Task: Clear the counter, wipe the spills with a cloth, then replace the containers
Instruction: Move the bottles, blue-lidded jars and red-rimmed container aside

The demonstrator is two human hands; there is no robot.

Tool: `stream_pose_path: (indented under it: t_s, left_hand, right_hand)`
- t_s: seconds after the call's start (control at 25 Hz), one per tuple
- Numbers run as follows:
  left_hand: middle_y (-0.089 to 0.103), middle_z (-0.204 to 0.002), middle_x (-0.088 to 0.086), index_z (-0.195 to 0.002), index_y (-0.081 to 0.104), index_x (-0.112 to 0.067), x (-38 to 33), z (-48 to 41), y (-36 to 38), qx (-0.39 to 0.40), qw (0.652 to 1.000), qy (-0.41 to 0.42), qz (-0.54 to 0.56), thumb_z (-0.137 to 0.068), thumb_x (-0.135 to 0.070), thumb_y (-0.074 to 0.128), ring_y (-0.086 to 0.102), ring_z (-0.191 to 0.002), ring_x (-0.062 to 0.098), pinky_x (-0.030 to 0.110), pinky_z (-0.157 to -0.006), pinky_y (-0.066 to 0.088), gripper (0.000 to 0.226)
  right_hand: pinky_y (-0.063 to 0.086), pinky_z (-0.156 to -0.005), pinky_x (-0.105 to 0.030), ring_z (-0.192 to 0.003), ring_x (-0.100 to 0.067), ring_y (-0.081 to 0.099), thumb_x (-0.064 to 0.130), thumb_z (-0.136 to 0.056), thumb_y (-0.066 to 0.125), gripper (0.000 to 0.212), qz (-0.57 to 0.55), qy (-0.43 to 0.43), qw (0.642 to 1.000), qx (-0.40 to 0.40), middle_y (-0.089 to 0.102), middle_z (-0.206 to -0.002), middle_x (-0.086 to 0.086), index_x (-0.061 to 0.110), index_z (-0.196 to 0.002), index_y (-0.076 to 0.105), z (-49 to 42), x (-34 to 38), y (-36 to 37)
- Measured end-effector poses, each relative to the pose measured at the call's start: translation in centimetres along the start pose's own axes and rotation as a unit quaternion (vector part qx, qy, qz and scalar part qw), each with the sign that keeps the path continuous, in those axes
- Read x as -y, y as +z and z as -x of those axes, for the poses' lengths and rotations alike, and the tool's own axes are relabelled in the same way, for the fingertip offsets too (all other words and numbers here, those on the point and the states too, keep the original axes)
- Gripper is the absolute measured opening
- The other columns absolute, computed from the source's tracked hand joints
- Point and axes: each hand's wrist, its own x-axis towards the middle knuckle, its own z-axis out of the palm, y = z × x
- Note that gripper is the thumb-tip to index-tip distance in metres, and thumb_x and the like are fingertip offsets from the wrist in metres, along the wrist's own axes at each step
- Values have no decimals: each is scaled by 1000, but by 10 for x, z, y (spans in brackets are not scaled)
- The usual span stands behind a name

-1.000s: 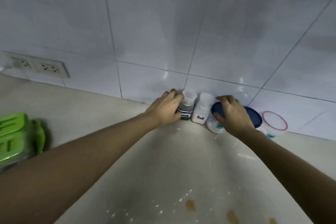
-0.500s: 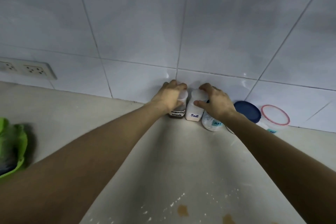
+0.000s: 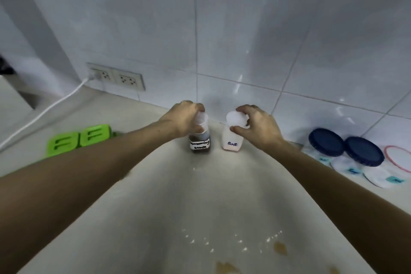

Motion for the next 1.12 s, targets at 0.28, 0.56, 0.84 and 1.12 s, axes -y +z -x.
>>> stream_pose_path:
  t_s: [0.28,0.56,0.84,1.12]
  left_hand:
    - [56,-123,15,-131,50,-17,110,41,-27,-11,997,-69,-21,-80,-32,69,56,-112,34,34,-90,44,56]
    - [54,-115,15,-125,52,-12,158,54,-9,-29,995,-90,-31,-85,-30,64,57,-103,36,38,-86,45,45]
    - [53,-113,14,-119,57,-14,177,46,-12,-43,994,-102,-5,-83,-28,66,57,-102,35,37,-84,45,39]
    - [52,-125,12,-132,49,-17,172,35,-14,-28,994,-94,-40,-79,-38,66,49,-115,33,39,-92,44,60]
  right_hand:
    - [48,-89,-38,-100,-28,62,38,-78,69,56,-33,-73,996,36,57,-128,-2,22,-128,50,-42,120,67]
    - [45,-96,-37,-107,-28,58,31,-83,66,54,-79,-86,992,56,52,-132,-3,21,-133,47,-59,165,118]
    - [41,-100,-34,-115,-26,54,27,-86,64,55,-75,-92,990,71,49,-136,-3,19,-137,45,-76,175,134]
    - [43,-100,-34,-117,-23,54,35,-85,66,63,-89,-73,988,100,48,-139,-2,25,-142,40,-80,166,121]
